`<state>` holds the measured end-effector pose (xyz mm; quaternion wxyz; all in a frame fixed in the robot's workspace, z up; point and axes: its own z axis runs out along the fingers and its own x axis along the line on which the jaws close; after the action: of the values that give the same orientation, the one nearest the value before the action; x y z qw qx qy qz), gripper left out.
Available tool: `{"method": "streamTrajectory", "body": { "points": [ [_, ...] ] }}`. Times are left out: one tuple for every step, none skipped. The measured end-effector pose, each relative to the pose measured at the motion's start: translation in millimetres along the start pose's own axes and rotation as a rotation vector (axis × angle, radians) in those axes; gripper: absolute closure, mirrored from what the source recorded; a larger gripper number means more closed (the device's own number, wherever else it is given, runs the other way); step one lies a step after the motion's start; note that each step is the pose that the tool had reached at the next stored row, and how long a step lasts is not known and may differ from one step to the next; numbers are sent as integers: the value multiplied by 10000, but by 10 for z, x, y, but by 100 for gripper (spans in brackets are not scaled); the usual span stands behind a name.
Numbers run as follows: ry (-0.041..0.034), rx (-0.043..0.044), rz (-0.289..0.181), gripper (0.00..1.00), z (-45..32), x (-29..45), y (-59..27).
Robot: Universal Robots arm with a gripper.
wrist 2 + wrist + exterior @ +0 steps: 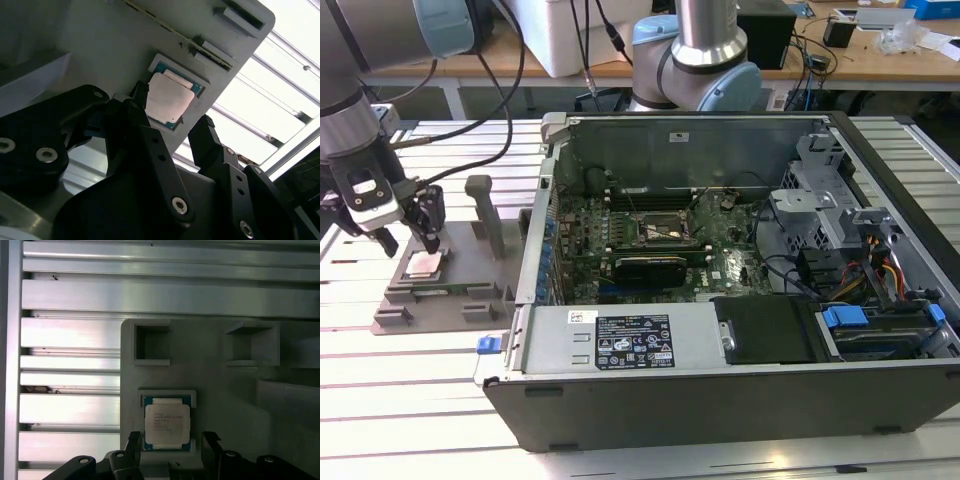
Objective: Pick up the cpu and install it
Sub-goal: 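Pick up the cpu and move it towards the insertion slot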
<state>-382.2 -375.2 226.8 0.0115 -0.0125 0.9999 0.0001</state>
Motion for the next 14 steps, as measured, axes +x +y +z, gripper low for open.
{"method": "streamTrajectory", "body": {
  "points": [
    [-1, 0, 0, 40, 6, 0, 0],
    [-1, 0, 0, 40, 11, 0, 0],
    [0, 0, 0, 40, 15, 0, 0],
    [0, 0, 0, 40, 20, 0, 0],
    [0, 1, 0, 40, 24, 1, 0],
    [-2, 0, 0, 40, 34, 1, 0],
    [-1, -1, 0, 40, 42, 1, 0],
    [0, 0, 0, 40, 70, 2, 0],
    [0, 1, 0, 40, 83, 2, 0],
    [0, 0, 0, 40, 101, 2, 0],
    [0, 0, 0, 40, 123, 3, 0],
    [0, 0, 0, 40, 140, 3, 0],
    [0, 0, 0, 40, 157, 4, 0],
    [0, 0, 0, 40, 181, 4, 0]
  ]
}}
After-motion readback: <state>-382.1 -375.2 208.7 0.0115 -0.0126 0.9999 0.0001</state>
